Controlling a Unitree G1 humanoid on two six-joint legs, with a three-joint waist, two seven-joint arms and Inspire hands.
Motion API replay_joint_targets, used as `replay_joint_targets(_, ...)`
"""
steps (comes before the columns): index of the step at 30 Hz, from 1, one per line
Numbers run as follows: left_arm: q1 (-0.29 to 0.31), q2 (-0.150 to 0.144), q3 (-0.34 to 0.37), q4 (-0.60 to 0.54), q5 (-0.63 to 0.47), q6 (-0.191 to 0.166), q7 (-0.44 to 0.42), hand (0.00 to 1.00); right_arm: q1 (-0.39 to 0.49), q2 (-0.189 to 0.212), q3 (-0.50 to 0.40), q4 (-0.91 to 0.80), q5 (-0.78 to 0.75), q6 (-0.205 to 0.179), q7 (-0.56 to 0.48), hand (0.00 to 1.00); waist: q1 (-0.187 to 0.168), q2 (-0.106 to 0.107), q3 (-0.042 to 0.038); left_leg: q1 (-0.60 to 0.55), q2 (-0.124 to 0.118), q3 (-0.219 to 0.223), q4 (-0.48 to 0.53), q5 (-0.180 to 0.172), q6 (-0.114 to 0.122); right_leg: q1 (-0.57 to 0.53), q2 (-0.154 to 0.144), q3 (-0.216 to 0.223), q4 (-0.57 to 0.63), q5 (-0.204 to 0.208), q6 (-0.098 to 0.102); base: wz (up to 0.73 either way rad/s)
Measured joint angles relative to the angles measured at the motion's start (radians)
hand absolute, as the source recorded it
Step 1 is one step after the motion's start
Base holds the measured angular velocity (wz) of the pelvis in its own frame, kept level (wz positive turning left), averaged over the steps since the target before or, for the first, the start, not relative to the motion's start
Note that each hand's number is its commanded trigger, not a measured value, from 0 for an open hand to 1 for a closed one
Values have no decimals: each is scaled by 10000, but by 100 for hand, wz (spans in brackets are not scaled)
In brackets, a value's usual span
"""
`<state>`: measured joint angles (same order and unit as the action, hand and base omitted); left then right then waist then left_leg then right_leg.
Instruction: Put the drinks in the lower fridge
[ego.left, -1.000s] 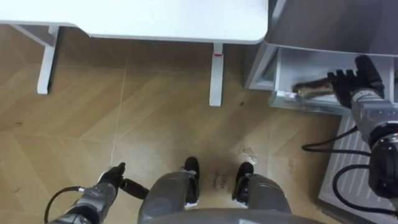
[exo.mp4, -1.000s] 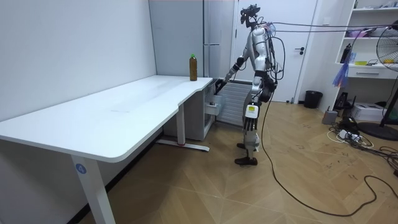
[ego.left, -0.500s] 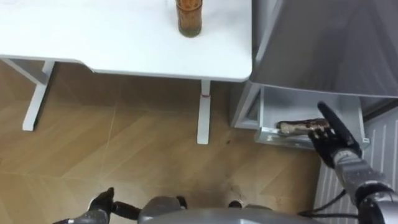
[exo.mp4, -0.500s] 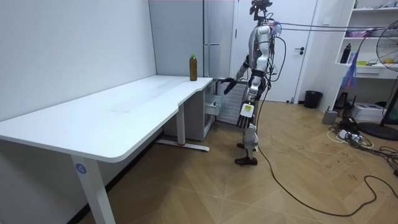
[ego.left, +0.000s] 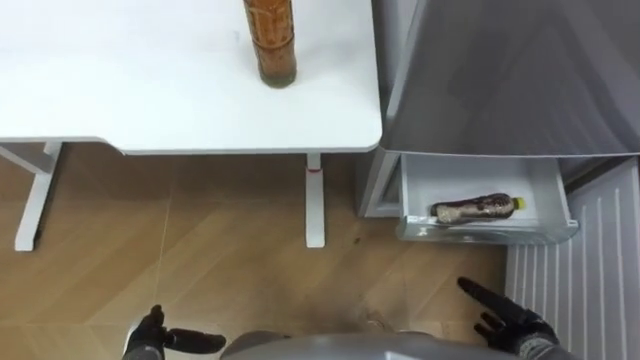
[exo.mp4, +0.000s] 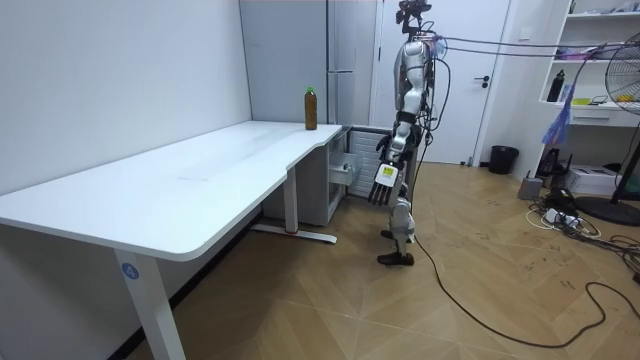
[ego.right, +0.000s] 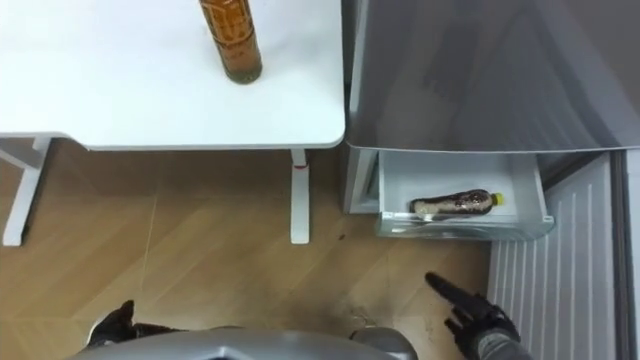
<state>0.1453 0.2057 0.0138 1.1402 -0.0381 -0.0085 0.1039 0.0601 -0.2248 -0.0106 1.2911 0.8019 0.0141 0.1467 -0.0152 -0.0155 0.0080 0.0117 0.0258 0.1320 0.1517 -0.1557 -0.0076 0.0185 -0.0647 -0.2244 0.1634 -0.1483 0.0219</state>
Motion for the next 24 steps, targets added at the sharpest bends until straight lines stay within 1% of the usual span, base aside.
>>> replay_joint_targets(3,143,-48,63,-7,79,28,16,0,162,12,-17,147,-1033,20,-43,0,-37,-16,-14,181,-19,1,-16,-120,13,202,6,27,-133,-69,60,4)
replay_joint_targets(6,218,-108,272,-32,108,57,10,0,215,78,-15,271,-2065,102,-8,0,-38,-44,-37,192,-24,30,-16,-145,19,181,6,94,-125,-81,66,-4)
replay_joint_targets(8,199,-167,403,-30,109,85,1,0,295,136,-14,285,-2456,102,22,0,-36,-74,-39,201,-26,31,-19,-146,18,183,6,113,-127,-81,67,0)
replay_joint_targets(11,204,-301,614,-15,113,158,-93,0,285,254,-13,421,-3187,137,71,0,20,-113,-21,302,-24,31,-52,-151,12,217,17,229,-131,-82,66,-8)
replay_joint_targets(12,196,-316,614,-16,114,214,-130,0,292,305,-10,439,-3324,229,76,0,12,-165,18,352,-24,31,-72,-165,5,269,22,231,-139,-95,66,-6)
replay_joint_targets(13,183,-316,617,-16,114,258,-162,0,297,323,-10,448,-3360,272,83,0,14,-150,42,371,-21,31,-74,-179,1,301,28,230,-143,-103,66,0)
replay_joint_targets(14,170,-316,616,-16,111,333,-215,0,296,332,-7,462,-3360,330,83,0,15,-176,45,419,-18,29,-74,-214,-1,333,37,250,-146,-123,73,0)
replay_joint_targets(17,172,-318,591,-15,59,450,-210,0,294,332,207,404,-3327,410,73,0,3,-191,26,435,-16,17,-70,-227,-1,338,43,282,-136,-128,75,0)
replay_joint_targets(18,187,-321,576,-17,-101,462,-190,0,287,332,303,401,-3322,412,77,0,-17,-227,-13,439,-15,22,-60,-227,-1,345,43,266,-134,-127,73,0)
replay_joint_targets(22,153,-401,605,-17,-767,465,-52,0,274,337,487,408,-3316,411,79,0,28,-250,-23,462,-11,29,-52,-227,-1,365,44,268,-119,-124,70,-1)
replay_joint_targets(23,147,-419,628,-20,-907,465,-6,0,279,337,489,405,-3336,411,80,0,121,-249,-21,478,-6,30,-55,-229,-3,365,51,300,-113,-124,69,-4)
replay_joint_targets(24,117,-422,647,-31,-908,465,44,0,306,337,480,438,-3383,408,82,0,139,-253,-20,495,-6,25,-58,-230,-5,398,59,335,-125,-124,69,0)
